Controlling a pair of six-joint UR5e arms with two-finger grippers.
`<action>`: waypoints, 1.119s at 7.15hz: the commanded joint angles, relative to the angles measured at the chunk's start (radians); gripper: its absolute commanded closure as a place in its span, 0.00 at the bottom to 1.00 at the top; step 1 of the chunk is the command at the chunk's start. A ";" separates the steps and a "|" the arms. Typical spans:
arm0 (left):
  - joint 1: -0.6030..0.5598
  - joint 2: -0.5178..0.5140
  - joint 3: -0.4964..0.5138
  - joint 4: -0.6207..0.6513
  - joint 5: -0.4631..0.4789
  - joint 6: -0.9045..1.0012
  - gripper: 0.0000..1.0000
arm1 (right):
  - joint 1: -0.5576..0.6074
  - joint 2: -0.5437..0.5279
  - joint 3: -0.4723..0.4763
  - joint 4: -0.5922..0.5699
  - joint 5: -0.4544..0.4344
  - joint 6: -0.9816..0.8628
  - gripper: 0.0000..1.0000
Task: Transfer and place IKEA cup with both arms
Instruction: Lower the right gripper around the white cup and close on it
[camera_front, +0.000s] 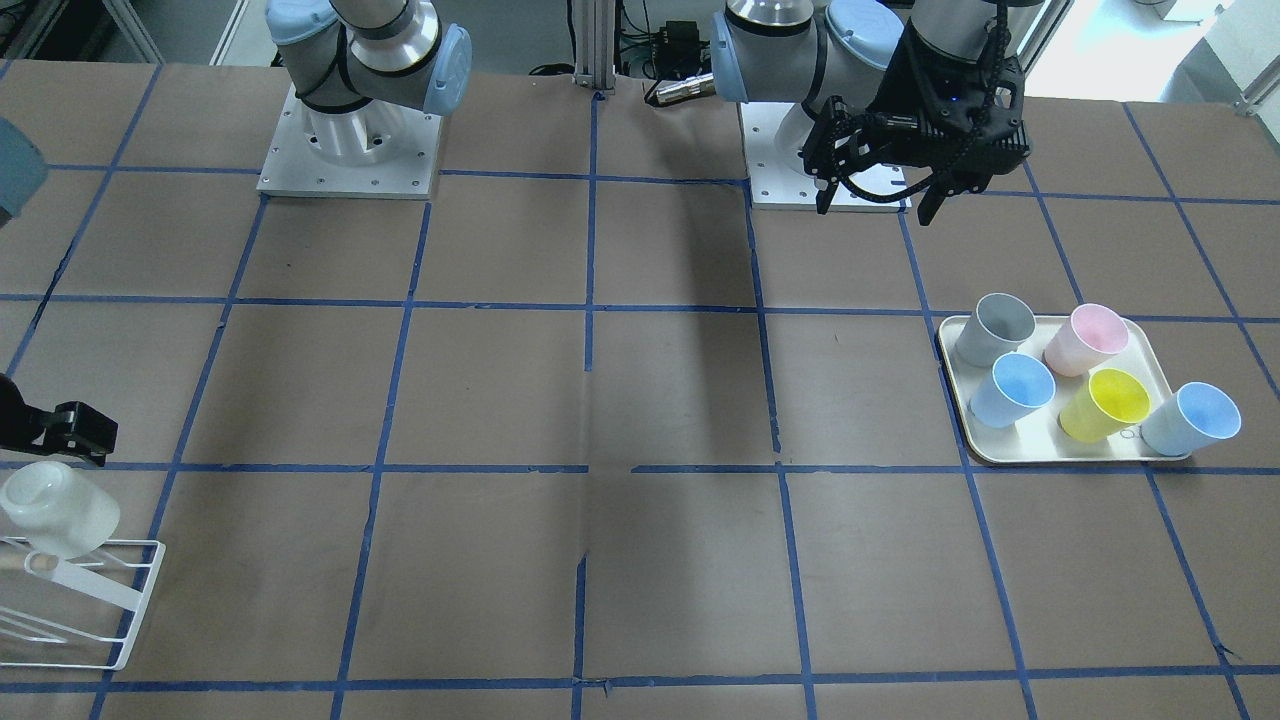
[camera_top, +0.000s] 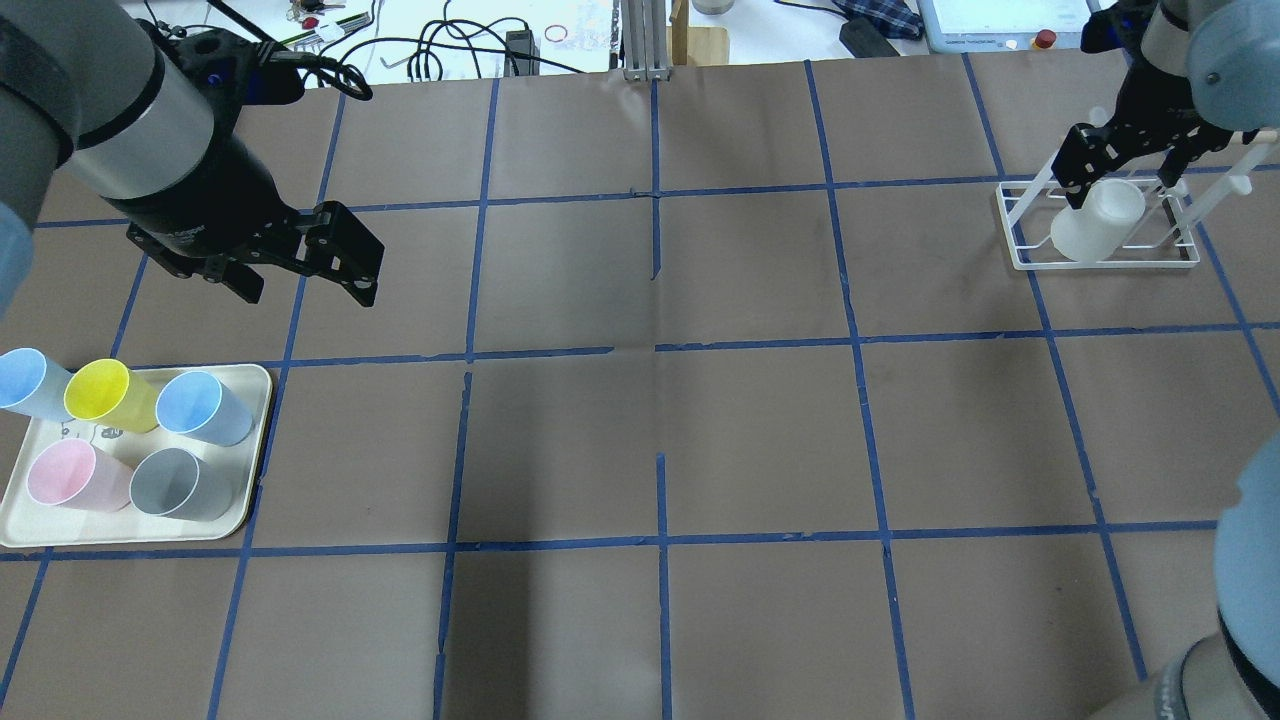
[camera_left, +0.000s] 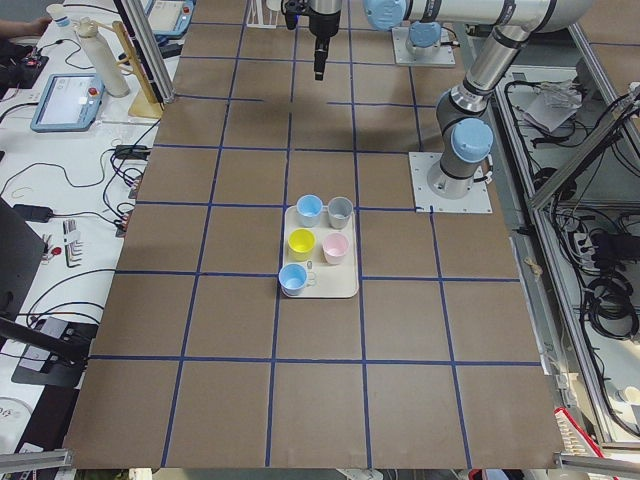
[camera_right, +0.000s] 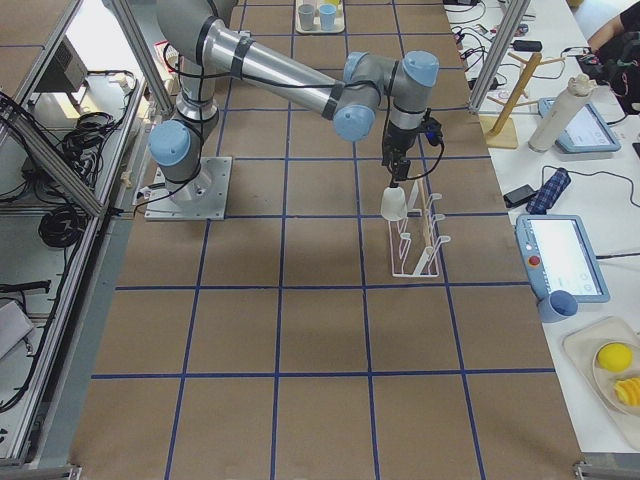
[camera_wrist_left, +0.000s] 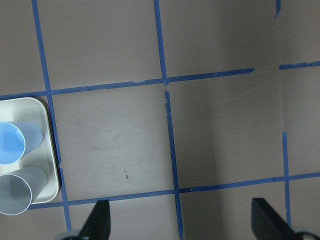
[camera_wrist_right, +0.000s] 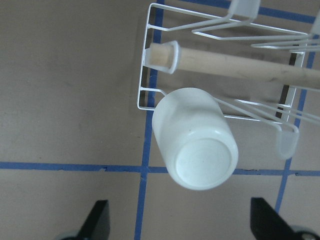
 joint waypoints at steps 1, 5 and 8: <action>0.004 -0.001 -0.004 0.010 -0.007 -0.006 0.00 | -0.013 0.034 0.001 -0.037 0.000 -0.014 0.00; 0.001 0.008 -0.007 -0.022 0.004 0.011 0.00 | -0.015 0.067 0.001 -0.057 0.003 -0.014 0.08; 0.007 0.007 -0.009 -0.014 0.009 0.011 0.00 | -0.018 0.065 0.001 -0.056 0.001 -0.016 0.12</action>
